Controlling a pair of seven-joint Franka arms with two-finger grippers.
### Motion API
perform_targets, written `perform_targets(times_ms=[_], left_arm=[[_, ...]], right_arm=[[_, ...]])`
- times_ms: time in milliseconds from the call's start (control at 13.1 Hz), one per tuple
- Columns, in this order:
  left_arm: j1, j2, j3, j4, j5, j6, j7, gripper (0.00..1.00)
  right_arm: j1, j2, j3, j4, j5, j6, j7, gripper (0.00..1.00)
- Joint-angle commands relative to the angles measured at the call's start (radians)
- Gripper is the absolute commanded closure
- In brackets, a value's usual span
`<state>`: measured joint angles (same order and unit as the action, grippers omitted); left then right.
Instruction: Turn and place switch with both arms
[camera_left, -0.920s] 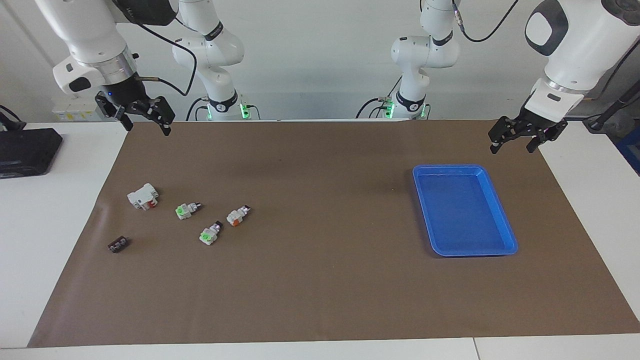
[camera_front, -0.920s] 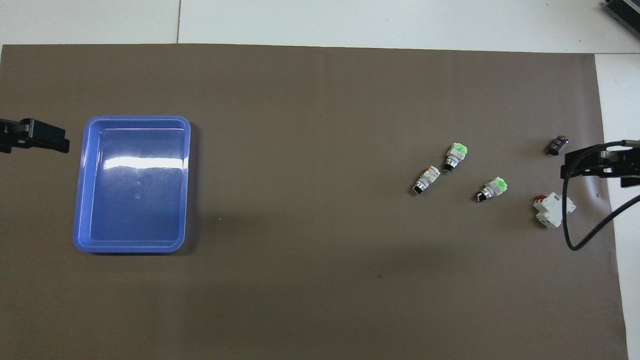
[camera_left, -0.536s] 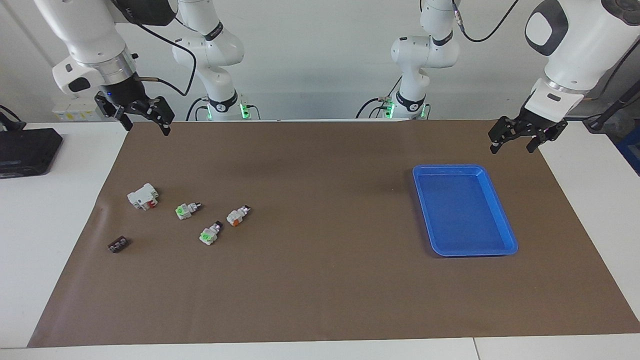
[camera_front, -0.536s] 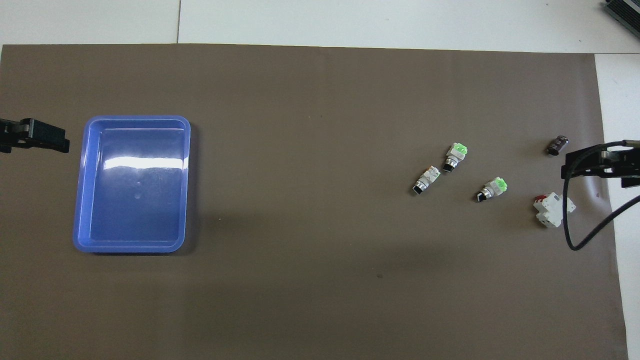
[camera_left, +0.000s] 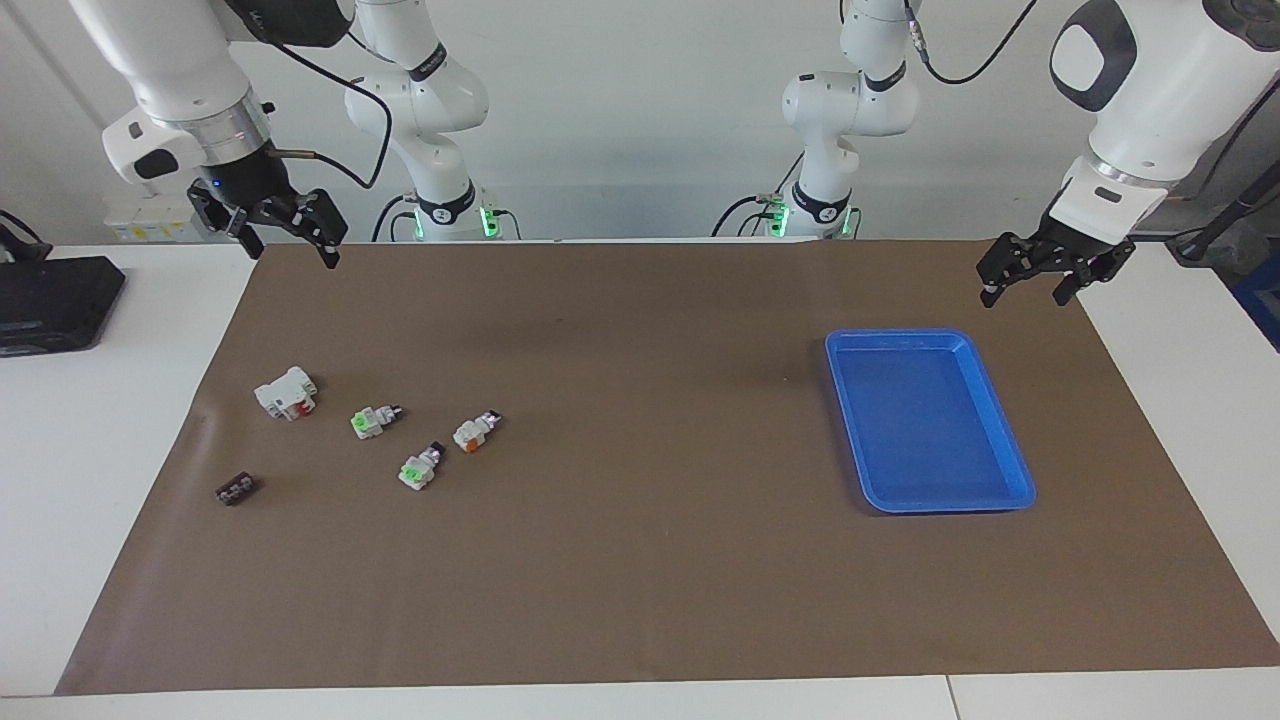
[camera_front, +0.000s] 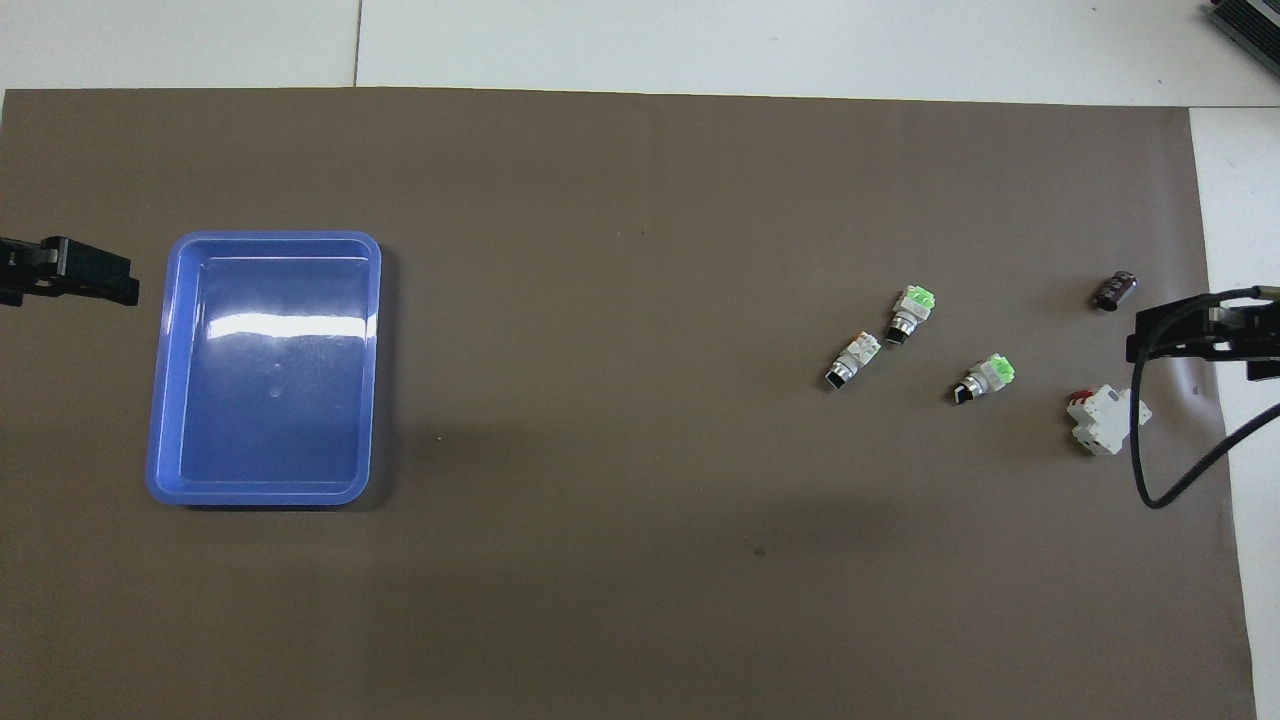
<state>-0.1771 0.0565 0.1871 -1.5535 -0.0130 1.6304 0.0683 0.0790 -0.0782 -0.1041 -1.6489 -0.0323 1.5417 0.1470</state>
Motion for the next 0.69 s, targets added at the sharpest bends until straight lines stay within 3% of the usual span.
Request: perform_targets(times_ms=[0,307,613], left_arm=[[-0.001,-0.030,-0.003,-0.036,0.021,0.005,0.001,0.00],[-0.001,-0.030,-0.003,-0.036,0.021,0.005,0.001,0.00],[-0.001,-0.030,-0.003,-0.036,0.021,0.005,0.001,0.00]], right_arm=[[-0.008,-0.040,0.001,-0.062,0.006,0.023,-0.021,0.00],[0.004,-0.022,0.003,-0.084,0.006,0.112,0.096,0.00],[0.038,0.000,0.007,-0.213,0.006,0.334,0.218,0.00]])
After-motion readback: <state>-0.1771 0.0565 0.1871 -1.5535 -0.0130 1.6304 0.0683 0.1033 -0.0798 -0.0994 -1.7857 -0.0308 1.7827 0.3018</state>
